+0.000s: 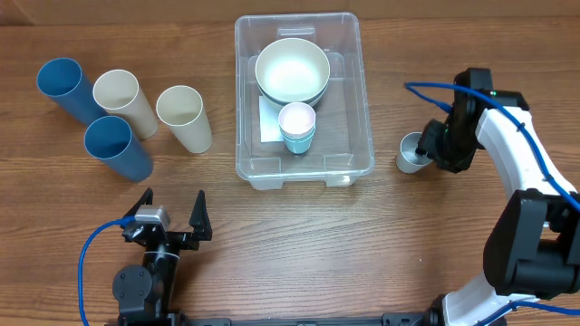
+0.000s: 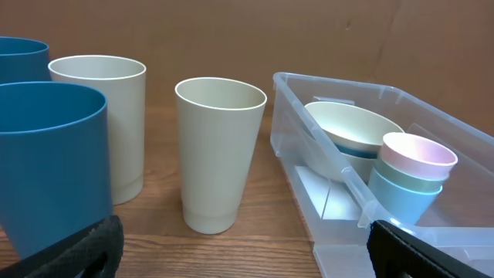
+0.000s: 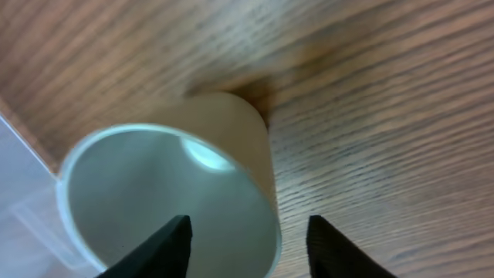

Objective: Pack container
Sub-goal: 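Move the right gripper to the grey cup and grasp it, then carry the grey cup into the bin and stack it on the pink cup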

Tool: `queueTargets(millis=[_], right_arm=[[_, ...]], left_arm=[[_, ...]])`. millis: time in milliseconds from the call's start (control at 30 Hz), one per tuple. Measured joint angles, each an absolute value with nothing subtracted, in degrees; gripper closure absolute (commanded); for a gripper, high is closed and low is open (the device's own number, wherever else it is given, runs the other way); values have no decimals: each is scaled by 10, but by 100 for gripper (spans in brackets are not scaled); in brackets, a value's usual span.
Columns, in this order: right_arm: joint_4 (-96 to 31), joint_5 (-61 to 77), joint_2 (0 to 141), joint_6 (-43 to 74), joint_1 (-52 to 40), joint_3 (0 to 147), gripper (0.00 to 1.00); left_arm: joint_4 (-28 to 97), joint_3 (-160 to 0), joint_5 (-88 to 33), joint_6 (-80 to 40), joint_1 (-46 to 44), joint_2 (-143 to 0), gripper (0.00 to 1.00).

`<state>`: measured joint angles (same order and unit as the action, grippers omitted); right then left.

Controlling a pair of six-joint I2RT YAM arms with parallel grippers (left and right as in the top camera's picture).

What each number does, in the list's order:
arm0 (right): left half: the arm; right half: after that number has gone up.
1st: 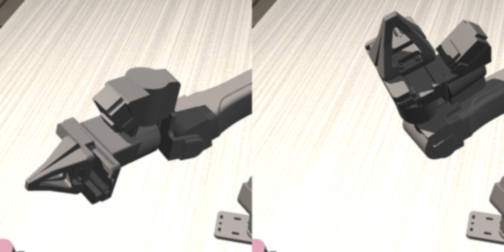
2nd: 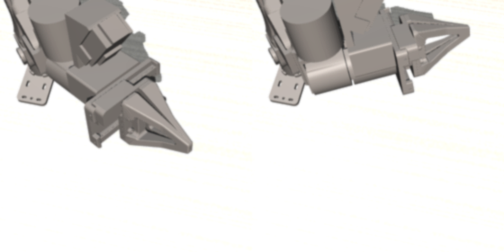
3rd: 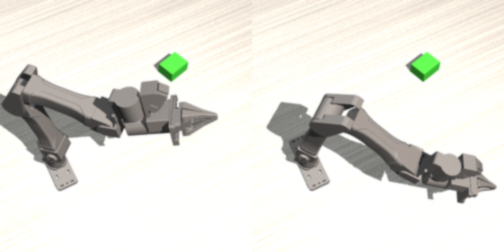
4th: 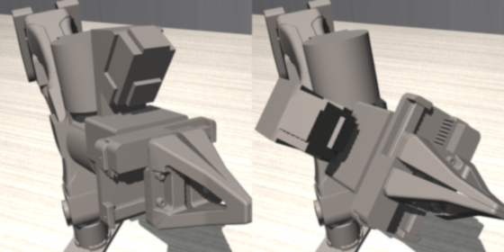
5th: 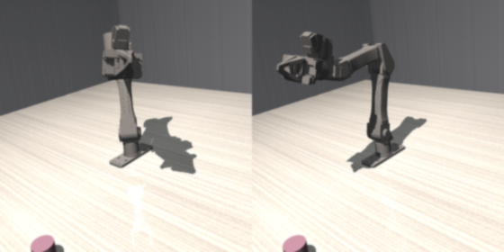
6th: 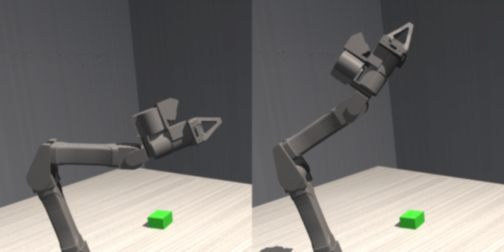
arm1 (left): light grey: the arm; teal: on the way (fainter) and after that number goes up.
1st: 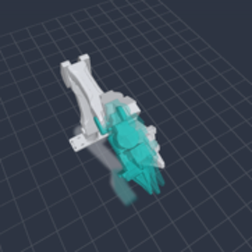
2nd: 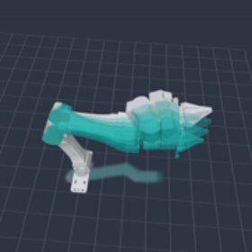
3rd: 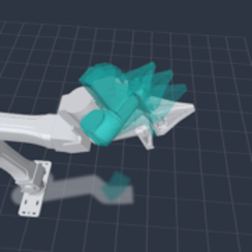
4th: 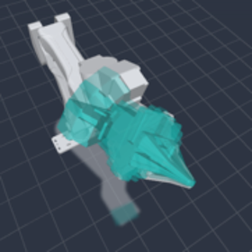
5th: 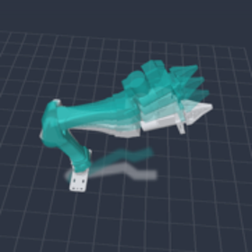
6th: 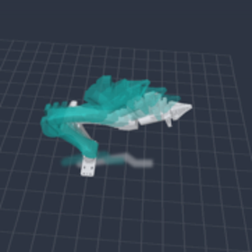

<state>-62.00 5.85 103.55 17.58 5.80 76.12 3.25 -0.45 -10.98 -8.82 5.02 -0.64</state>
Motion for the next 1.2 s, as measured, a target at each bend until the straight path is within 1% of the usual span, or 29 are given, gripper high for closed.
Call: queueTargets(millis=[33,67,100,333,467,533,700,800,900,1133,1200], right_arm=[[-615,60,1035,176,58,752,86],[-611,60,1035,179,58,748,95],[-609,60,1035,179,58,745,96],[-597,58,1035,180,58,742,96],[-637,42,1035,180,58,780,96],[-698,34,1040,179,58,864,96],[-781,29,1041,173,53,1080,96],[-806,41,1040,160,31,1161,96],[-804,57,1040,145,-30,1204,96],[-780,43,1040,129,-218,1203,96],[-766,34,1040,130,-248,1191,96]], left_arm=[[32,-5,-110,-88,50,-6,0],[32,-5,-110,-88,50,-6,0],[33,-5,-110,-88,50,-6,0],[32,-4,-110,-88,50,-6,0],[32,-4,-110,-88,50,-6,0],[32,-4,-110,-88,50,-6,0],[32,-5,-110,-88,50,-6,0],[32,-4,-110,-88,50,-6,0],[33,-4,-110,-88,50,-6,0],[32,-4,-110,-88,50,-6,0],[32,-5,-110,-88,50,-6,0]])
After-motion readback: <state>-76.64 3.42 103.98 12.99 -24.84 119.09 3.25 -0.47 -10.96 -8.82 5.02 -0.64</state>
